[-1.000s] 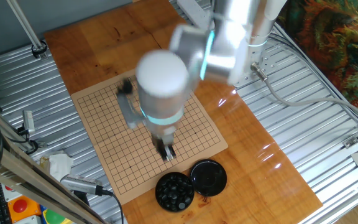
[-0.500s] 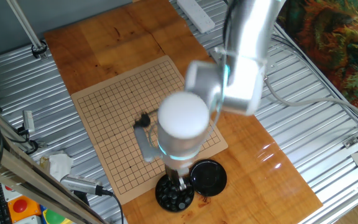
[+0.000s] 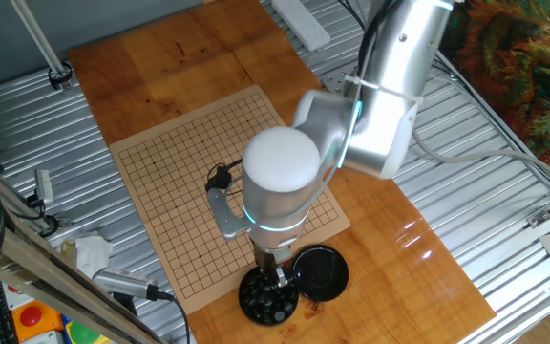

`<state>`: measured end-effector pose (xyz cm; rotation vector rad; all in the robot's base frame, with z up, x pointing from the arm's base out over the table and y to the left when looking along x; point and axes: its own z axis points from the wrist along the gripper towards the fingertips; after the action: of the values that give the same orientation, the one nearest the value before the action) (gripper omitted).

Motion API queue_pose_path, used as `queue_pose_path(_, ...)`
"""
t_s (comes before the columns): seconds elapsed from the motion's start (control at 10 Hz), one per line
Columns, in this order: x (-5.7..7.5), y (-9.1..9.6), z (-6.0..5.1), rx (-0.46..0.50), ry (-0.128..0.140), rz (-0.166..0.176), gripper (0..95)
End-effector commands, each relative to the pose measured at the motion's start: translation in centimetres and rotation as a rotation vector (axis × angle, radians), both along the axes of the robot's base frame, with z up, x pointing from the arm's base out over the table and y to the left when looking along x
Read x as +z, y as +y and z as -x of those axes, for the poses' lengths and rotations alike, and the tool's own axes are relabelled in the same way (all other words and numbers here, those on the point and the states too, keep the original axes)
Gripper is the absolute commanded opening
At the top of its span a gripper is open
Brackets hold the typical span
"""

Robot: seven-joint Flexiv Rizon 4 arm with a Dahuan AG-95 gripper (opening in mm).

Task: Play the first move as black on the 3-4 point in the upper right corner of the Go board

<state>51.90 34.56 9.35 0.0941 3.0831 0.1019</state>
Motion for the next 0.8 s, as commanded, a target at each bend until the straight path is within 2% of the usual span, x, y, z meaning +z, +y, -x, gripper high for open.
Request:
queue_pose_path(0.1,-0.16,0.12,-0.04,0.003,0.001,0.001,0.0)
queue_pose_path(0.8,-0.59,0.03,0.08,0.042,-0.015,-0.003,0.0)
